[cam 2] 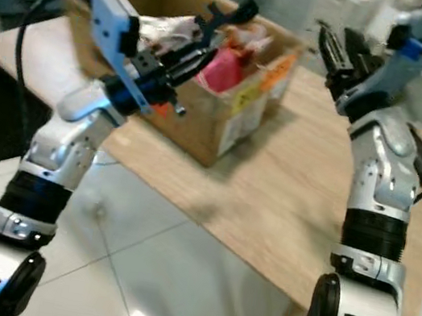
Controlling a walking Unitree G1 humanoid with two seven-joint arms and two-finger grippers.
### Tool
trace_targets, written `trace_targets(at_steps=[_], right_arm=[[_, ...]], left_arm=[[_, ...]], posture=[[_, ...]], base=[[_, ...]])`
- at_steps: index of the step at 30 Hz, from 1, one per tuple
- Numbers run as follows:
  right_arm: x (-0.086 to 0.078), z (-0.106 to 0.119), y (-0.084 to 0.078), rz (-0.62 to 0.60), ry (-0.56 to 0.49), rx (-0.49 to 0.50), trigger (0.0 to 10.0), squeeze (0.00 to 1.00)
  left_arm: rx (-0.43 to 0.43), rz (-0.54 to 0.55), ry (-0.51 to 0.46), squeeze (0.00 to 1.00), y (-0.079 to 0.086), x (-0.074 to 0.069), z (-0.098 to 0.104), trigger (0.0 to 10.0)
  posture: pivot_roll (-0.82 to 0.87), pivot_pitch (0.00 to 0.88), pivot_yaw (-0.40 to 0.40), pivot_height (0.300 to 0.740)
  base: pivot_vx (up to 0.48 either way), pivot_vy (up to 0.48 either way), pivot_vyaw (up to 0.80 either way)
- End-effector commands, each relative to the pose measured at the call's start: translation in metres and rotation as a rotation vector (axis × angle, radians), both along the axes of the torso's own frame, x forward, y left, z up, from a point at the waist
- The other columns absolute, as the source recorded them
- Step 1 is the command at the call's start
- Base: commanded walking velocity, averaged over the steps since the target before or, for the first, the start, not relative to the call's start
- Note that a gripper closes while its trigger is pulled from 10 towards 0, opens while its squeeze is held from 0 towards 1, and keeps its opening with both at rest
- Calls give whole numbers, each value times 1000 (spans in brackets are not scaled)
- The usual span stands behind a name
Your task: Picking trash to rubbish bin
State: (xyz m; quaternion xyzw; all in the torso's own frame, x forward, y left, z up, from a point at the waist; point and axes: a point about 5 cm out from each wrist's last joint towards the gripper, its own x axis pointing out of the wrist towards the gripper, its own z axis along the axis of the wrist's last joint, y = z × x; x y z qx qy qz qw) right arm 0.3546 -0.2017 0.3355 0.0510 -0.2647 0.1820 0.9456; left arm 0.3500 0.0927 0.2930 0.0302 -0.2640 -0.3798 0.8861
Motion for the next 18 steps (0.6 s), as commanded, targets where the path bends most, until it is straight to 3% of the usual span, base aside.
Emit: trace_targets(at_steps=[1, 4, 7, 8, 9, 13, 15, 18], right_arm=[[-1, -6, -1, 4, 26, 6, 10000, 0], [-3, -6, -1, 4, 26, 8, 10000, 0], [-6, -9, -2, 0, 30, 8, 10000, 0], [-8, -10, -2, 2, 29, 12, 10000, 0], [-8, -10, -2, 2, 29, 12, 10000, 0], [-10, -10, 3, 17, 17, 19, 10000, 0], [-11, -10, 5, 25, 18, 18, 10000, 0], [-13, -12, 13, 53, 20, -3, 10000, 0]], left_arm=[[21, 16, -11, 0, -7, 2, 0, 10000], [35, 45, -16, 0, -10, 6, 2, 10000], [38, 134, -20, 0, -6, 15, 7, 10000], [33, 214, -19, 0, -1, 22, 12, 10000], [33, 214, -19, 0, -1, 22, 12, 10000], [68, 404, -28, 0, 18, 37, 17, 10000], [58, 442, -26, 0, 23, 40, 19, 10000], [50, 602, 35, 0, 52, 54, 22, 10000]], posture=[[12, 94, 10, 740], [4, 95, 14, 740], [-7, 97, 21, 740], [-7, 97, 21, 740], [-7, 97, 21, 740], [-13, 101, 21, 740], [-17, 100, 23, 740], [-23, 101, 23, 740]], base=[[0, 0, -800], [0, 0, -800], [0, 0, -800], [0, 0, -800], [0, 0, -800], [0, 0, 0], [0, 0, 0], [0, 0, 0]])
